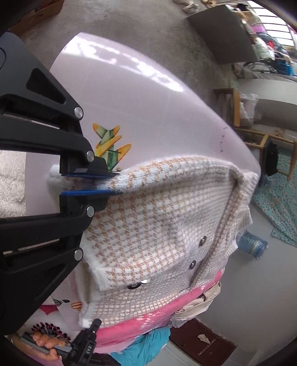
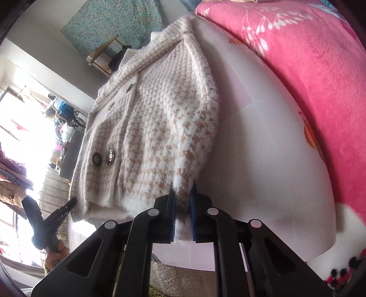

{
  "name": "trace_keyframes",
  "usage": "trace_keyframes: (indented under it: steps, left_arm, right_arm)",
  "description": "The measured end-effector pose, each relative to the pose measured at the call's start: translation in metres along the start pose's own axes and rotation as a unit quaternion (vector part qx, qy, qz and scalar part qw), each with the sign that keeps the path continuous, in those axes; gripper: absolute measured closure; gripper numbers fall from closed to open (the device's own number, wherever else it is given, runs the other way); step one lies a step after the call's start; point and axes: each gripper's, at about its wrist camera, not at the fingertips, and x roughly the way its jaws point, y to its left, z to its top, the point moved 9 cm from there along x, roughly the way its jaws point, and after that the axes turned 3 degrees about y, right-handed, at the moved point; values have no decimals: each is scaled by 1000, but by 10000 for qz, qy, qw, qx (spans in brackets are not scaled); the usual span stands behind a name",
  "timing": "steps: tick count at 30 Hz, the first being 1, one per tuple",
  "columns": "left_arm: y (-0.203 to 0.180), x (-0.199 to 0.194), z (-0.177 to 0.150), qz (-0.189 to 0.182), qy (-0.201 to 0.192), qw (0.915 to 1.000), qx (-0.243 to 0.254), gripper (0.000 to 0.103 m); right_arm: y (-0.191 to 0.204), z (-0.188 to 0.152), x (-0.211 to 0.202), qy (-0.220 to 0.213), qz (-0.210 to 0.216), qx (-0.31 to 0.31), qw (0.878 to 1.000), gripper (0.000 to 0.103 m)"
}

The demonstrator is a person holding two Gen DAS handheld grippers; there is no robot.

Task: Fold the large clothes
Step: 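Lift the held hem and fold it toward the collar, opening both tools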

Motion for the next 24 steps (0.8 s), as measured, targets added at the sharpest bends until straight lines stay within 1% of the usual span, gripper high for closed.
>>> trace_keyframes:
  steps: [3,5,8,10,12,13,16,18,20,21,22,24]
  left_arm:
    - [-7,-40,19,90,-514,9983,243,97]
    - [-13,-63,28,26,-733,9966,372,97]
    - [-19,-85,31,-84,-795,9954,530,97]
    - [-21,-98,28,-122,-784,9948,637,97]
    - [-18,-111,18,-145,-693,9951,693,97]
    - [-15,-118,11,-213,-582,9960,647,97]
    - [-2,-133,-19,-416,-214,9983,347,97]
    - [7,-123,-43,-449,152,9988,127,97]
    - [15,-98,-62,-394,493,9980,-45,97]
    - [19,-88,-68,-406,624,9971,-165,97]
    - [23,-81,-69,-465,679,9962,-286,97]
    - [22,-82,-56,-663,572,9955,-357,97]
  right_arm:
    - [20,18,-36,-489,177,-226,9984,94]
    - [33,28,-57,-733,219,-402,9963,95]
    - [45,37,-83,-986,257,-568,9932,95]
    - [45,34,-98,-994,365,-545,9929,95]
    - [42,22,-108,-844,412,-466,9945,95]
    - [39,13,-114,-749,426,-424,9954,95]
    - [18,-24,-123,-412,389,-153,9983,95]
    - [-1,-48,-108,-60,251,127,9996,95]
    - [-22,-68,-84,299,180,523,9980,94]
    - [-29,-72,-73,414,166,729,9963,94]
    - [-32,-71,-69,416,167,841,9954,94]
    - [-26,-54,-74,182,315,800,9961,94]
